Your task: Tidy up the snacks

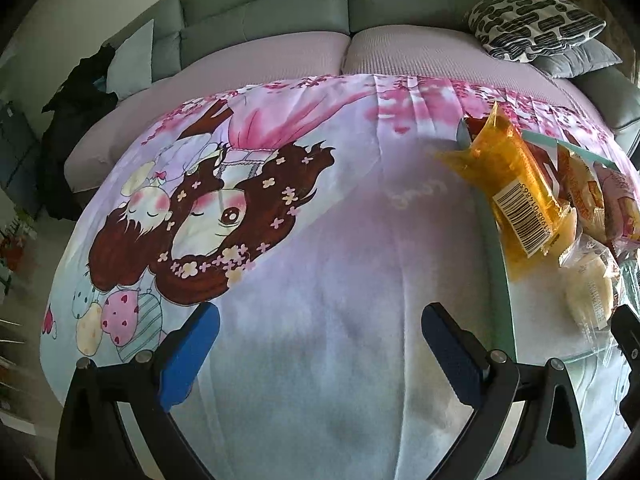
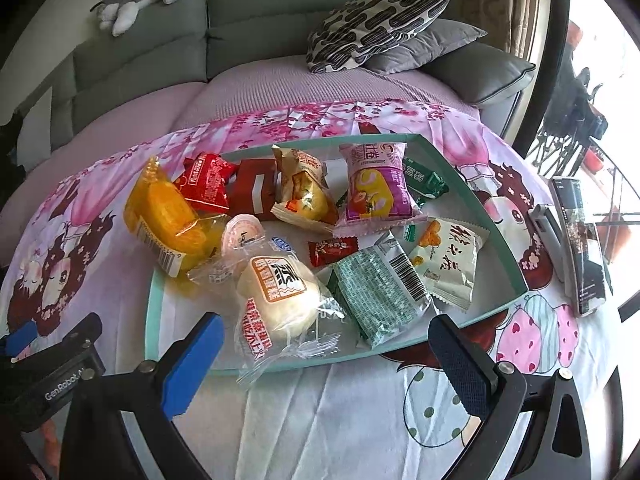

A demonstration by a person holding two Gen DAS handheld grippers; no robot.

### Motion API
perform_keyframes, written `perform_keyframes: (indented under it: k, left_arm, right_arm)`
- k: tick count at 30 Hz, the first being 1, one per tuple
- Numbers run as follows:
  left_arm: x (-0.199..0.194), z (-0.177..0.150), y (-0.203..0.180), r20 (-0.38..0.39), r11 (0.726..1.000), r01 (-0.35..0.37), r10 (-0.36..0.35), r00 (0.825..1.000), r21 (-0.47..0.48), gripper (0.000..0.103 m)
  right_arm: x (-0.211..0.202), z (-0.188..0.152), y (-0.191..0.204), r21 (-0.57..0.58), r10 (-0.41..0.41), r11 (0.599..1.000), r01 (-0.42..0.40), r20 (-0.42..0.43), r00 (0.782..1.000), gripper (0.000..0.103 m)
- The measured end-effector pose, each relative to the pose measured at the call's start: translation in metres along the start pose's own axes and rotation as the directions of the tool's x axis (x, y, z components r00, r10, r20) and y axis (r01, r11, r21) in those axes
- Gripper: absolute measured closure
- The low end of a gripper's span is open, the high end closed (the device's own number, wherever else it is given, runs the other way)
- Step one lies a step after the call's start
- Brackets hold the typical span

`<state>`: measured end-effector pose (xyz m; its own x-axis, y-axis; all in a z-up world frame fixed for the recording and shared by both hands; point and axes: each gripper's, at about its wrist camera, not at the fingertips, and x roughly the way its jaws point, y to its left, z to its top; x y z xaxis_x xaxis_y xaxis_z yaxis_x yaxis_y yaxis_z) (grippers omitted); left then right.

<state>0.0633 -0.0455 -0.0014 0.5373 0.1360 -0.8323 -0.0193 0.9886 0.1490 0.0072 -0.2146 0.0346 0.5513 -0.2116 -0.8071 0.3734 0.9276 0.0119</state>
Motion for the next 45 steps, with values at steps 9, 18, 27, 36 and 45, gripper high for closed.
perform_keyframes:
  k: [9,18,27,36,45]
  left_arm:
    - [0.008,0.0,-0.003,-0.024,1.0,0.015,-0.015,1.0,0.019,0.002]
    - [0.009,0.0,-0.005,-0.027,0.999,0.021,-0.02,0.999,0.025,0.002]
    - [0.01,0.0,-0.007,-0.03,0.999,0.017,-0.016,0.999,0.036,0.002]
    - [0.011,-0.001,-0.007,-0.035,0.999,0.016,-0.014,0.999,0.041,0.002]
    - [0.012,-0.001,-0.006,-0.039,0.999,0.014,-0.012,0.999,0.04,0.002]
  right_arm:
    - [0.004,-0.001,0.01,-0.024,0.008,1.0,-0.008,-0.01,1.0,0.0]
    - [0.006,-0.002,0.008,-0.02,0.011,1.0,-0.012,-0.02,1.0,0.0]
    - [0.008,-0.002,0.006,-0.008,0.01,1.0,-0.01,-0.028,1.0,0.0]
    - [0.01,-0.002,0.005,0.001,0.007,1.0,-0.007,-0.033,0.999,0.0]
    - [0.011,-0.002,0.005,0.001,0.006,1.0,-0.006,-0.034,0.999,0.0]
